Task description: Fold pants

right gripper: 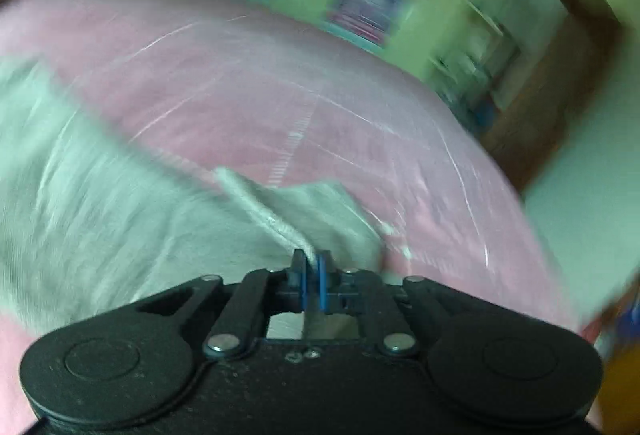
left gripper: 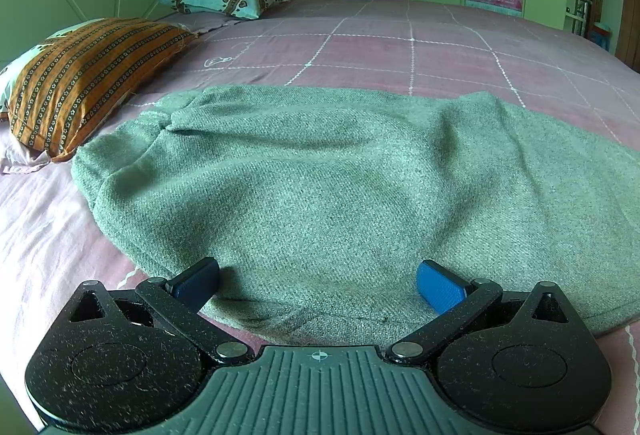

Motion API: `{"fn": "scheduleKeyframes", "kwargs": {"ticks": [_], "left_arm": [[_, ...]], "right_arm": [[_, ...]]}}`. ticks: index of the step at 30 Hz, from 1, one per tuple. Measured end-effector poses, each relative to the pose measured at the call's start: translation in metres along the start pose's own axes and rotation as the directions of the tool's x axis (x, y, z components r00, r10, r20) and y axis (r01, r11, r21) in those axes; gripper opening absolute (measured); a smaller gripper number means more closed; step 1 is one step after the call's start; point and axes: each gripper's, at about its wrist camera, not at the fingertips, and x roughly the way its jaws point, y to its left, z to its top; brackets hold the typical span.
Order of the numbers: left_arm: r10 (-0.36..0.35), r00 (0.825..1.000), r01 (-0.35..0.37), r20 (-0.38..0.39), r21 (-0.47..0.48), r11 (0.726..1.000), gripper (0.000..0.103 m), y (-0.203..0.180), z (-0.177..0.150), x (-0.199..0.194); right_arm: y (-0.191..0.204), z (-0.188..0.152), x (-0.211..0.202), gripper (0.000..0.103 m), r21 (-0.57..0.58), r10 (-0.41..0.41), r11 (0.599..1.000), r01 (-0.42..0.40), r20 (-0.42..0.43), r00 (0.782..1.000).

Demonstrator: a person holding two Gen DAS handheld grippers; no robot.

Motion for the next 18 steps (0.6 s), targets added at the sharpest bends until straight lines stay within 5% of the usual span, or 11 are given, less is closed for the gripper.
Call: {"fn": "scheduleKeyframes", "kwargs": {"ticks": [2, 4, 6, 11, 13, 18], "left_arm": [[0.0, 1.0, 0.0, 0.0, 0.0, 1.0, 0.103, 0.0, 0.0, 0.0], [-0.001, 1.0, 0.001, 0.0, -0.001, 1.0, 0.103, 0.0, 0.0, 0.0], [0.0, 1.0, 0.0, 0.0, -0.001, 1.0, 0.103, 0.0, 0.0, 0.0], [0.002, 1.0, -0.002, 0.0, 0.001, 1.0, 0.103, 0.0, 0.0, 0.0], [0.002, 1.0, -0.002, 0.0, 0.001, 1.0, 0.103, 0.0, 0.0, 0.0], [0.005, 1.0, -0.005, -0.003, 0.007, 1.0, 0.103, -0.001, 0.0, 0.001]], "right_arm": [[-0.056, -0.019, -0.007, 0.0, 0.352, 0.033, 0.936, -0.02, -0.031, 0.999], [-0.091, -0.05, -0.005, 0.001, 0.541, 0.088, 0.84, -0.032, -0.077, 0.993], [-0.104, -0.068, -0.006, 0.006, 0.539, 0.087, 0.842, -0.026, -0.088, 0.992], [-0.114, -0.063, -0.016, 0.048, 0.478, 0.056, 0.877, -0.046, -0.008, 0.998], [-0.123, -0.059, -0.012, 0.05, 0.51, 0.052, 0.86, -0.035, -0.018, 0.998], [-0.165, -0.087, 0.004, 0.032, 0.775, 0.196, 0.617, -0.137, 0.017, 0.98]]}}
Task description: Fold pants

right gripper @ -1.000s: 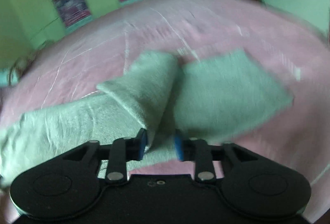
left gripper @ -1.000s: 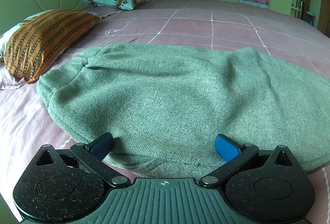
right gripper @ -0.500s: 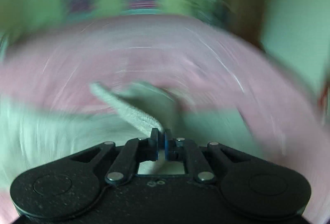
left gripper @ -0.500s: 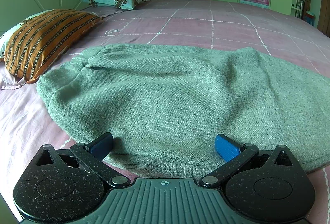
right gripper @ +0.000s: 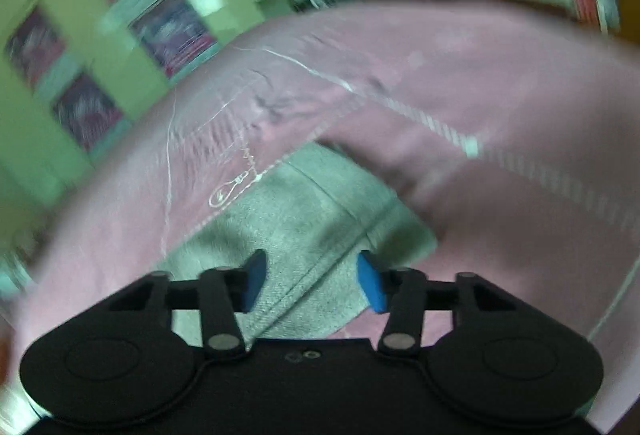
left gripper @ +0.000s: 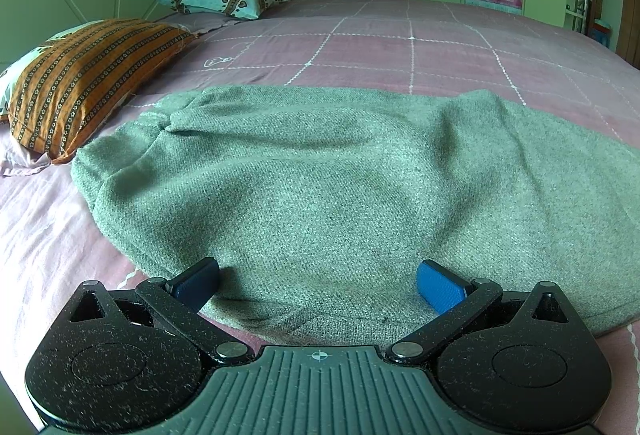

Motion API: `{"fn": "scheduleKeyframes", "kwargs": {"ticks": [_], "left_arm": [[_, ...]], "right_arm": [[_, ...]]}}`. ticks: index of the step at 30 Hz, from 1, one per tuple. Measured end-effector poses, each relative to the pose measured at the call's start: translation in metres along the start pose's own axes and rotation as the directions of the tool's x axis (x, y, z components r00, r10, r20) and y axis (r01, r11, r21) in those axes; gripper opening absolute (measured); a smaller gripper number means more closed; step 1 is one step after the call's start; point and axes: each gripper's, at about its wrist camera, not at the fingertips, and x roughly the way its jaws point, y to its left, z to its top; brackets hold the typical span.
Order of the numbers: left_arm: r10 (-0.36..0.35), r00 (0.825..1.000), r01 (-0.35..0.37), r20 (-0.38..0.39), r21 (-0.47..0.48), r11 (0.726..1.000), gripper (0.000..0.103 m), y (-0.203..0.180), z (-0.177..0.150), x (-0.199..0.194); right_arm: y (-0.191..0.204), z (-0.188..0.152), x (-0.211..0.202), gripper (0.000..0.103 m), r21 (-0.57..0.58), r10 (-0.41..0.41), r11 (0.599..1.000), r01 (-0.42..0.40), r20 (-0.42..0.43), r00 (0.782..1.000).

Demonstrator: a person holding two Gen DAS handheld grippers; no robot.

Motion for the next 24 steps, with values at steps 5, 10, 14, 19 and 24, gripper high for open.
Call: {"fn": "scheduleKeyframes", "kwargs": {"ticks": [5, 10, 14, 19, 24], "left_arm": [[0.001, 1.0, -0.001, -0.001, 0.001, 1.0, 0.103, 0.0, 0.0, 0.0], [-0.002, 1.0, 0.002, -0.001, -0.002, 1.0, 0.103, 0.0, 0.001, 0.0], [-0.006, 1.0, 0.006, 0.0, -0.006, 1.0, 0.103, 0.0, 0.001, -0.001], [-0.014, 1.0, 0.014, 0.004, -0.016, 1.0, 0.103, 0.002, 0.0, -0.001], [-0.014, 1.0, 0.014, 0.003, -0.016, 1.0, 0.103, 0.002, 0.0, -0.001]], "right_arm": [[-0.011, 0.01, 0.027, 0.029, 0.12, 0.064, 0.991, -0.063, -0.004, 0.998], [0.05, 0.032, 0.025, 0.0, -0.077, 0.063, 0.995, -0.064, -0.015, 0.998], [0.138, 0.063, -0.022, 0.0, -0.253, 0.237, 0.944, -0.211, 0.074, 0.969], [0.132, 0.062, -0.075, 0.0, -0.233, 0.3, 0.94, -0.248, 0.225, 0.927], [0.022, 0.01, 0.005, 0.0, 0.034, 0.025, 0.999, -0.024, -0.011, 1.0]]}}
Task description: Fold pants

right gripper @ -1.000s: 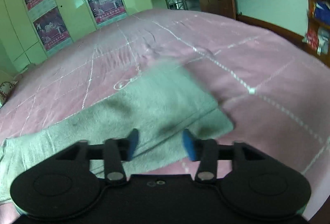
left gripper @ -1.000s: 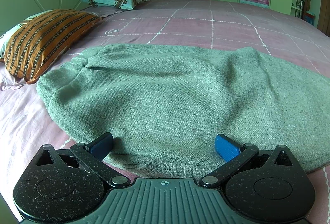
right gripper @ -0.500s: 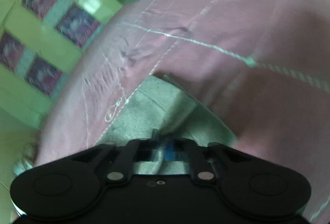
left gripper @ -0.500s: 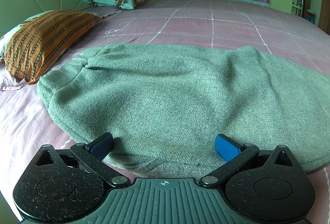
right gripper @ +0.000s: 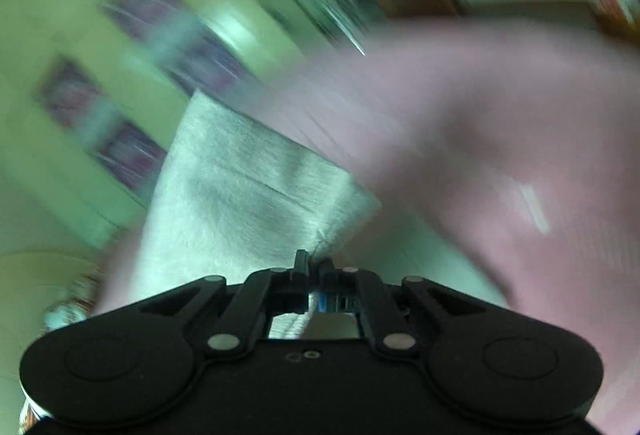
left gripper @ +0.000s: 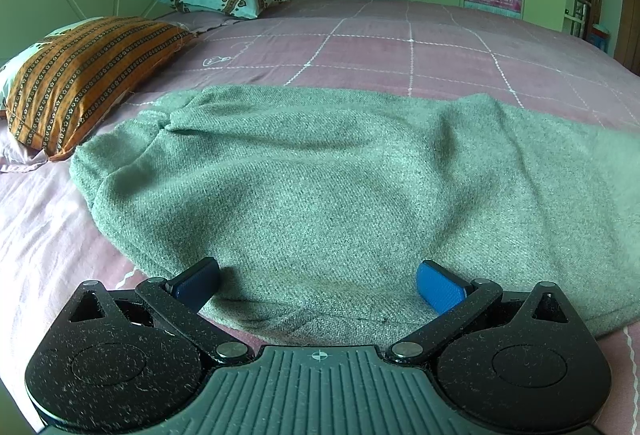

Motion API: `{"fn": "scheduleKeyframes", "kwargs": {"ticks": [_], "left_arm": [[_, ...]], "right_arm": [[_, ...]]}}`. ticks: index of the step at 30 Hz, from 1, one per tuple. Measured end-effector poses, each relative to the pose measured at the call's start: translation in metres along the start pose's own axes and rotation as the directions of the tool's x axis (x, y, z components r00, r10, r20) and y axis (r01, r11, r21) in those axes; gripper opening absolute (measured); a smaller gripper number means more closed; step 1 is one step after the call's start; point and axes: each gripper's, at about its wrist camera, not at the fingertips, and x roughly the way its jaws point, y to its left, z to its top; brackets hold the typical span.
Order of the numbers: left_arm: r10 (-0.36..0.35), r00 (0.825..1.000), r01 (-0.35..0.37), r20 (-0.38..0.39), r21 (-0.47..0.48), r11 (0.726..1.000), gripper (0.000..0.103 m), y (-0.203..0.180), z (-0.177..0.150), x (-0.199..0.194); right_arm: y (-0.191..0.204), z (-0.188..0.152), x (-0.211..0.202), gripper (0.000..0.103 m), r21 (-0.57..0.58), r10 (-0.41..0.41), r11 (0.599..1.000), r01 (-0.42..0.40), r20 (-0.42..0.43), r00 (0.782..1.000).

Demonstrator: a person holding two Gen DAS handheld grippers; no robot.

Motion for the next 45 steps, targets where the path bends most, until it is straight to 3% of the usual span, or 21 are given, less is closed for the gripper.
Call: {"fn": "scheduleKeyframes", "kwargs": {"ticks": [4, 8, 13, 17, 19, 21, 23, 27, 33, 34, 36, 38, 40, 42, 43, 45], "left_arm": [[0.006, 1.0, -0.006, -0.002, 0.007, 1.0, 0.103, -0.002, 0.0, 0.001], [0.007, 1.0, -0.007, -0.002, 0.008, 1.0, 0.103, -0.001, 0.0, 0.001], [0.007, 1.0, -0.007, -0.002, 0.009, 1.0, 0.103, -0.001, 0.0, 0.001], [0.007, 1.0, -0.007, -0.002, 0.008, 1.0, 0.103, -0.001, 0.0, 0.001], [0.007, 1.0, -0.007, -0.002, 0.008, 1.0, 0.103, -0.001, 0.0, 0.001], [0.008, 1.0, -0.008, -0.003, 0.01, 1.0, 0.103, -0.001, 0.0, 0.002], [0.009, 1.0, -0.009, -0.003, 0.012, 1.0, 0.103, -0.001, 0.0, 0.002], [0.01, 1.0, -0.01, -0.004, 0.013, 1.0, 0.103, -0.001, 0.0, 0.001], [0.01, 1.0, -0.01, -0.004, 0.014, 1.0, 0.103, -0.001, 0.0, 0.002], [0.01, 1.0, -0.01, -0.004, 0.013, 1.0, 0.103, -0.001, 0.0, 0.002], [0.009, 1.0, -0.009, -0.004, 0.013, 1.0, 0.103, -0.001, 0.0, 0.002], [0.008, 1.0, -0.008, -0.004, 0.012, 1.0, 0.103, -0.001, 0.001, 0.002], [0.008, 1.0, -0.008, -0.004, 0.011, 1.0, 0.103, -0.001, 0.001, 0.002], [0.007, 1.0, -0.007, -0.004, 0.011, 1.0, 0.103, -0.001, 0.0, 0.002], [0.004, 1.0, -0.004, -0.005, 0.012, 1.0, 0.103, -0.001, 0.0, 0.002], [-0.001, 1.0, 0.001, -0.005, 0.014, 1.0, 0.103, -0.001, 0.001, 0.002]], "right_arm": [[-0.026, -0.012, 0.003, 0.0, 0.079, 0.014, 0.997, -0.014, 0.003, 1.0], [-0.014, -0.006, 0.008, 0.0, 0.024, -0.006, 1.0, 0.006, -0.011, 1.0], [-0.006, 0.003, -0.011, 0.0, 0.005, 0.041, 0.999, -0.041, 0.022, 0.999], [-0.023, -0.003, 0.009, 0.0, 0.012, -0.043, 0.999, 0.044, -0.05, 0.998], [-0.032, -0.006, 0.011, 0.0, 0.02, -0.02, 1.0, 0.021, -0.058, 0.998], [-0.031, -0.004, -0.003, 0.009, 0.015, -0.002, 1.0, 0.002, -0.005, 1.0], [-0.037, -0.004, -0.018, 0.009, 0.051, 0.036, 0.998, -0.038, 0.045, 0.998], [-0.057, -0.01, -0.021, 0.012, 0.163, 0.054, 0.985, -0.056, 0.021, 0.998], [-0.068, -0.01, 0.004, 0.026, 0.253, 0.077, 0.964, -0.078, 0.014, 0.997], [-0.066, -0.009, 0.008, 0.026, 0.24, 0.064, 0.969, -0.064, 0.009, 0.998], [-0.058, -0.005, 0.016, 0.013, 0.189, 0.013, 0.982, -0.012, -0.001, 1.0], [-0.042, 0.001, 0.012, 0.006, 0.079, -0.012, 0.997, 0.012, -0.004, 1.0], [-0.009, 0.014, -0.013, 0.005, -0.1, 0.063, 0.993, -0.056, 0.071, 0.995], [0.022, 0.023, -0.044, 0.005, -0.239, 0.161, 0.963, -0.126, 0.131, 0.978], [0.03, 0.025, -0.058, 0.004, -0.283, 0.199, 0.947, -0.15, 0.157, 0.967], [0.027, 0.026, -0.065, 0.004, -0.31, 0.194, 0.942, -0.13, 0.184, 0.964]]}}
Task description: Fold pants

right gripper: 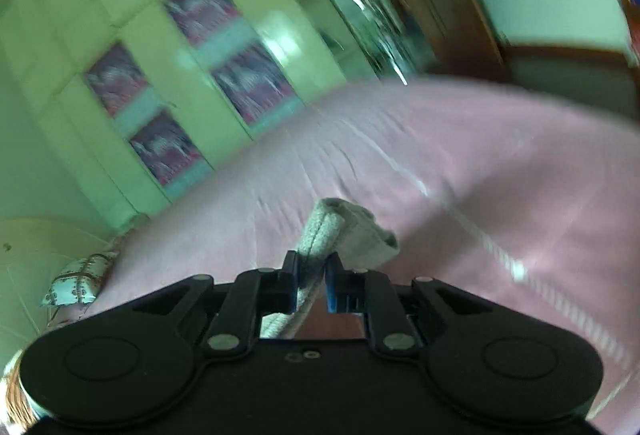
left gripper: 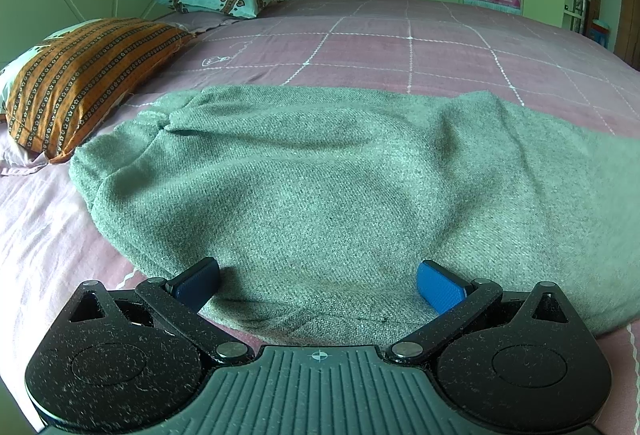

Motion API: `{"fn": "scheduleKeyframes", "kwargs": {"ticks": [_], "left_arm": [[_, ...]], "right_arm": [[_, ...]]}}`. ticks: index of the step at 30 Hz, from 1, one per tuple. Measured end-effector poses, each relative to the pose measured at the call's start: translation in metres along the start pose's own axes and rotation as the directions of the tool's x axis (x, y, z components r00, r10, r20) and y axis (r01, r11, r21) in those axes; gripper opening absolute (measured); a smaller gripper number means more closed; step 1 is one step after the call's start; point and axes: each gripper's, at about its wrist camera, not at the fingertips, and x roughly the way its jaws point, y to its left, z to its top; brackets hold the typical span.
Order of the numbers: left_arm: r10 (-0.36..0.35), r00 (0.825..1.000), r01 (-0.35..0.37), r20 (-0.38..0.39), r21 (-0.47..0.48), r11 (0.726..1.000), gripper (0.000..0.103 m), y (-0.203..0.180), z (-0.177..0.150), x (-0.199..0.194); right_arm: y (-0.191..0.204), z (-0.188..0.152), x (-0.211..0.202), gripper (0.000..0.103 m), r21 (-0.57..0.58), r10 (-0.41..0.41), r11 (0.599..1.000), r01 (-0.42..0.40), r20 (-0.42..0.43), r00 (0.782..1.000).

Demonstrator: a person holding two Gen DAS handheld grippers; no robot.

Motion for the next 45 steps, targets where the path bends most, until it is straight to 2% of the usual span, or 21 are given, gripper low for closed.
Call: {"fn": "scheduleKeyframes", "kwargs": {"ticks": [2, 4, 5, 9, 11, 14, 17, 21, 23, 24, 26, 27, 28, 29, 30, 32, 36, 39, 41, 42, 45], "left_arm": [[-0.014, 1.0, 0.014, 0.002, -0.001, 1.0, 0.103, 0.001, 0.0, 0.0], [-0.016, 1.0, 0.016, 0.002, 0.005, 1.0, 0.103, 0.002, 0.0, 0.0], [-0.016, 1.0, 0.016, 0.002, 0.004, 1.0, 0.103, 0.002, -0.001, -0.001], [-0.012, 1.0, 0.012, 0.0, 0.009, 1.0, 0.103, 0.003, -0.001, 0.0], [-0.011, 1.0, 0.011, 0.002, 0.01, 1.0, 0.103, 0.003, -0.001, 0.0], [0.002, 1.0, -0.002, 0.019, 0.01, 1.0, 0.103, 0.002, 0.0, -0.005], [-0.006, 0.998, 0.007, 0.067, -0.005, 1.0, 0.103, -0.008, 0.004, -0.019], [-0.019, 0.991, 0.009, 0.134, 0.077, 0.997, 0.103, -0.036, 0.018, -0.022], [-0.044, 0.997, 0.036, 0.07, 0.119, 0.992, 0.103, -0.043, 0.021, -0.004], [-0.025, 1.0, 0.025, 0.001, 0.153, 0.988, 0.103, -0.044, 0.019, 0.01], [-0.054, 0.998, 0.056, -0.022, 0.102, 0.993, 0.103, -0.027, 0.023, 0.017], [-0.024, 0.999, 0.026, -0.025, 0.085, 0.996, 0.103, -0.016, 0.031, 0.013], [0.009, 0.999, -0.011, 0.032, 0.06, 0.998, 0.103, 0.0, 0.04, 0.004], [0.008, 0.995, -0.009, 0.098, 0.015, 1.0, 0.103, 0.017, 0.048, -0.003], [-0.006, 0.992, 0.01, 0.129, -0.033, 0.999, 0.103, 0.033, 0.058, -0.004], [-0.017, 0.993, 0.027, 0.114, -0.09, 0.996, 0.103, 0.057, 0.085, 0.012], [-0.016, 0.999, 0.018, 0.037, -0.057, 0.998, 0.103, 0.068, 0.112, 0.068], [0.086, 0.996, -0.084, -0.027, 0.053, 0.995, 0.103, 0.071, 0.105, 0.109], [0.036, 0.999, -0.037, -0.039, -0.029, 0.999, 0.103, 0.091, 0.099, 0.123], [0.006, 0.999, -0.01, -0.053, -0.083, 0.997, 0.103, 0.099, 0.102, 0.126], [0.016, 1.0, -0.018, -0.021, -0.108, 0.994, 0.103, 0.108, 0.111, 0.11]], "right_arm": [[-0.031, -0.015, 0.02, 0.004, 0.036, -0.068, 0.997, 0.071, -0.072, 0.995], [-0.073, -0.041, 0.058, 0.004, 0.138, -0.152, 0.972, 0.187, -0.232, 0.961], [-0.082, -0.051, 0.067, 0.004, 0.17, -0.16, 0.963, 0.21, -0.267, 0.95], [-0.074, -0.056, 0.056, 0.011, 0.199, -0.177, 0.955, 0.219, -0.207, 0.962], [-0.074, -0.056, 0.045, 0.02, 0.219, -0.201, 0.946, 0.239, -0.184, 0.962], [-0.06, -0.056, 0.021, 0.023, 0.163, -0.302, 0.935, 0.315, -0.098, 0.948], [-0.034, -0.056, 0.027, 0.022, 0.076, -0.196, 0.976, 0.205, -0.115, 0.974], [0.039, -0.065, 0.068, 0.022, -0.132, -0.03, 0.991, 0.001, -0.216, 0.976], [0.079, -0.078, 0.099, 0.024, -0.203, 0.062, 0.97, -0.131, -0.312, 0.948], [0.094, -0.089, 0.119, 0.023, -0.212, 0.084, 0.961, -0.178, -0.391, 0.917], [0.112, -0.115, 0.16, 0.028, -0.293, -0.039, 0.945, -0.143, -0.538, 0.842], [0.121, -0.121, 0.168, 0.027, -0.358, -0.094, 0.926, -0.119, -0.523, 0.847], [0.137, -0.117, 0.17, 0.03, -0.406, -0.131, 0.908, -0.1, -0.503, 0.854], [0.152, -0.113, 0.169, 0.029, -0.42, -0.11, 0.899, -0.123, -0.489, 0.865], [0.169, -0.107, 0.168, 0.029, -0.411, -0.027, 0.891, -0.193, -0.472, 0.881], [0.206, -0.108, 0.176, 0.029, -0.428, 0.048, 0.863, -0.269, -0.461, 0.886], [0.294, -0.137, 0.234, 0.026, -0.41, 0.175, 0.805, -0.428, -0.525, 0.833], [0.343, -0.17, 0.266, 0.028, -0.435, 0.157, 0.777, -0.455, -0.566, 0.81], [0.359, -0.197, 0.277, 0.027, -0.456, 0.109, 0.765, -0.455, -0.606, 0.788], [0.362, -0.214, 0.29, 0.027, -0.493, 0.033, 0.757, -0.429, -0.627, 0.778], [0.366, -0.227, 0.291, 0.027, -0.548, -0.023, 0.742, -0.387, -0.597, 0.802]]}}
